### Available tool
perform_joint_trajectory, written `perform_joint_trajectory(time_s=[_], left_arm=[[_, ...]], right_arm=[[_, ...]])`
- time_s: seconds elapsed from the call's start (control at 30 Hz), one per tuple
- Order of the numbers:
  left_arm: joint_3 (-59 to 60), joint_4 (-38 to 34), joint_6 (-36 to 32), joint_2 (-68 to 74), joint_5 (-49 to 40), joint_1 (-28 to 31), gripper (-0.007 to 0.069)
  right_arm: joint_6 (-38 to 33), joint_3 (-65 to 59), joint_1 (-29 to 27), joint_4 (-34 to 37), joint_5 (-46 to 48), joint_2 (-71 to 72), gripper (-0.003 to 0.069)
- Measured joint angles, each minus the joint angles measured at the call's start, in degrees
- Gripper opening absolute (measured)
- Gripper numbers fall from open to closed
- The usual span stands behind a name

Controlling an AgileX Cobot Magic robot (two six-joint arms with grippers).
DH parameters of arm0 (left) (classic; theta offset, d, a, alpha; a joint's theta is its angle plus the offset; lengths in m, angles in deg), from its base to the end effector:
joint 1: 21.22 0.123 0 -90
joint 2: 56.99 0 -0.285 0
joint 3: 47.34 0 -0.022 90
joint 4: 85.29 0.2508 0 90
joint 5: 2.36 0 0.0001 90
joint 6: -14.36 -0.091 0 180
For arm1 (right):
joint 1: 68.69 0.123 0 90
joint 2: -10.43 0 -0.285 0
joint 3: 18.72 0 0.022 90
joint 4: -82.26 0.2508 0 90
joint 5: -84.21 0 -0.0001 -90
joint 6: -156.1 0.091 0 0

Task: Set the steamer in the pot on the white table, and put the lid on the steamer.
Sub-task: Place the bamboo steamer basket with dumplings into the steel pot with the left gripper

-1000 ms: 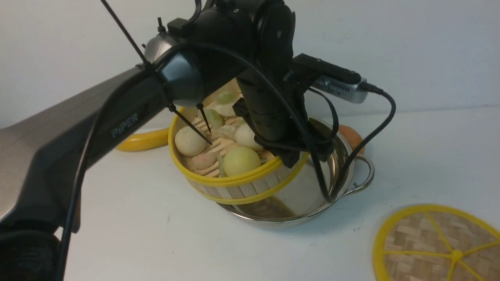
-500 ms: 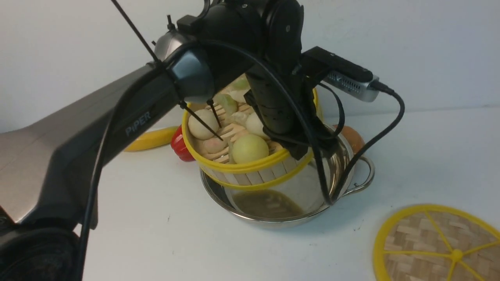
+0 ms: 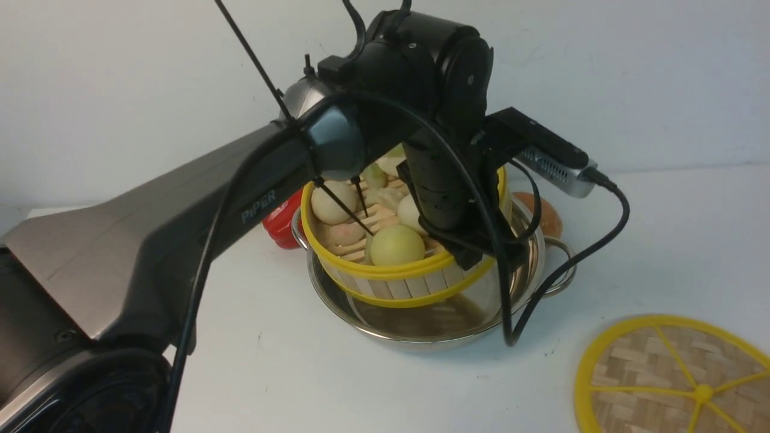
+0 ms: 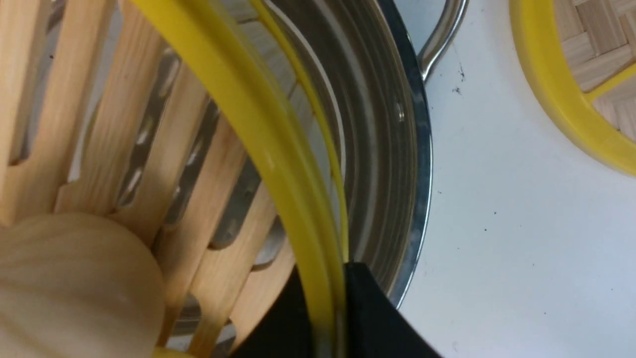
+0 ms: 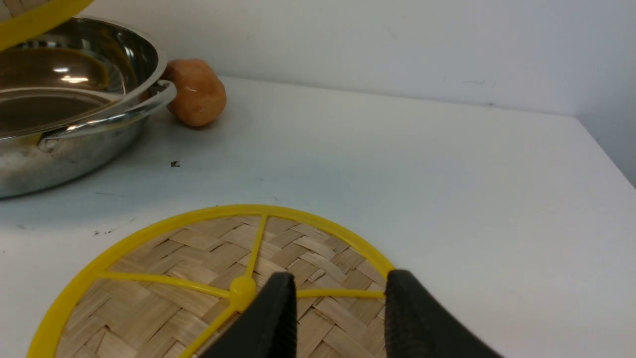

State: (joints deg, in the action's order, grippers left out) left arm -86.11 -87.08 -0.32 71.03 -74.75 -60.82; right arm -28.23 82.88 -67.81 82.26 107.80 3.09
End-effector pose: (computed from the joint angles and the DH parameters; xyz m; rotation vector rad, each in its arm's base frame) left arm 0.3485 -0.2919 0.2864 1.2860 2.5232 -0.1420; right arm 0.0516 0.0008 0.1698 -0.0867 1.9064 -0.0407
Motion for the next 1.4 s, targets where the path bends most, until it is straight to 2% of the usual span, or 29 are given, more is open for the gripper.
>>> perform_joint_trajectory(time_s=[0.9, 1.4], left_arm=[[0.0, 1.0, -6.2, 5.8, 0.5, -0.2, 0.0031], [0.0, 2.6, -6.6, 8.4, 0.6, -0.6, 0.0031]], right_arm=[[0.0, 0.0, 0.0, 0.0, 0.0, 0.0, 0.0241], [0.0, 0.0, 0.0, 0.0, 0.0, 0.0, 0.0241]])
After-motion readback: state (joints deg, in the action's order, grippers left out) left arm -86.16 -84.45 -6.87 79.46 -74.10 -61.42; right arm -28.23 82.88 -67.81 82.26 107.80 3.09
